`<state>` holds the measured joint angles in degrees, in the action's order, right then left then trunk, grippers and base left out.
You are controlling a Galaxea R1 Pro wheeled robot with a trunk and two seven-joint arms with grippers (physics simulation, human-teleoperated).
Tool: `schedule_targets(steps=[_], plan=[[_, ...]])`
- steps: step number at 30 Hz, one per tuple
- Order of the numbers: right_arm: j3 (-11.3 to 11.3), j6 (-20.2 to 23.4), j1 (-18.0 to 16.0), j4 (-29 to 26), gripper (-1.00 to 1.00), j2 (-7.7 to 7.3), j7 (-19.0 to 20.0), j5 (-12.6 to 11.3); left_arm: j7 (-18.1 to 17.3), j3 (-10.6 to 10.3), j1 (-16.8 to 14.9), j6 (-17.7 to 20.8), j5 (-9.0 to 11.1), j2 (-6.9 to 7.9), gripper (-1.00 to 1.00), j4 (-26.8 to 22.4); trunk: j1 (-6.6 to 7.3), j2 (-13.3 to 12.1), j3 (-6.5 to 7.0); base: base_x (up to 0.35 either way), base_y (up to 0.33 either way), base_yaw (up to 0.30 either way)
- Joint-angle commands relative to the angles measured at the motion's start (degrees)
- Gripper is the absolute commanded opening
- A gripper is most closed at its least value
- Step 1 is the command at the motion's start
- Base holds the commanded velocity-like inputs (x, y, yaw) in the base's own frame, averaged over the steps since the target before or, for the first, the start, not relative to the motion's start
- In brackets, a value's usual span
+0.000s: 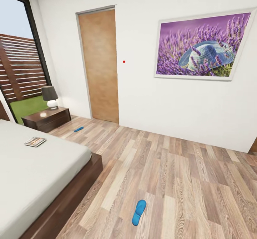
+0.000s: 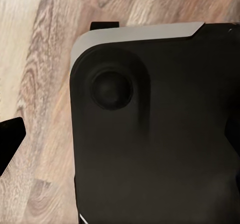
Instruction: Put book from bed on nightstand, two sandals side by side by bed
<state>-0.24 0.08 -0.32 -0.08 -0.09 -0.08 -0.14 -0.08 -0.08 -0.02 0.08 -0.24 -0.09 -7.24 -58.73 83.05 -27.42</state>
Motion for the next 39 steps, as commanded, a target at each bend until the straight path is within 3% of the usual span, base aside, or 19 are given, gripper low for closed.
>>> schedule_targets(steps=[1, 18, 39], plan=[[-0.02, 0.01, -0.03, 0.0, 1.0, 0.0, -0.01, -0.02, -0.01, 0.0, 0.0, 0.01, -0.03, 0.0, 1.0, -0.05, 0.0, 0.03, -0.07, 0.0, 0.0, -0.24], [0.0, -0.03, -0.03, 0.0, 1.0, -0.12, -0.05, 0.08, -0.01, 0.0, 0.01, 0.01, 0.06, -0.09, 1.0, -0.06, 0.0, 0.03, -0.11, 0.0, 0.0, -0.09], [0.25, -0.07, -0.03, 0.0, 1.0, 0.09, -0.1, 0.16, -0.01, 0.0, 0.01, -0.07, 0.06, -0.09, 1.0, -0.03, 0.0, 0.03, -0.15, 0.0, 0.0, -0.248]])
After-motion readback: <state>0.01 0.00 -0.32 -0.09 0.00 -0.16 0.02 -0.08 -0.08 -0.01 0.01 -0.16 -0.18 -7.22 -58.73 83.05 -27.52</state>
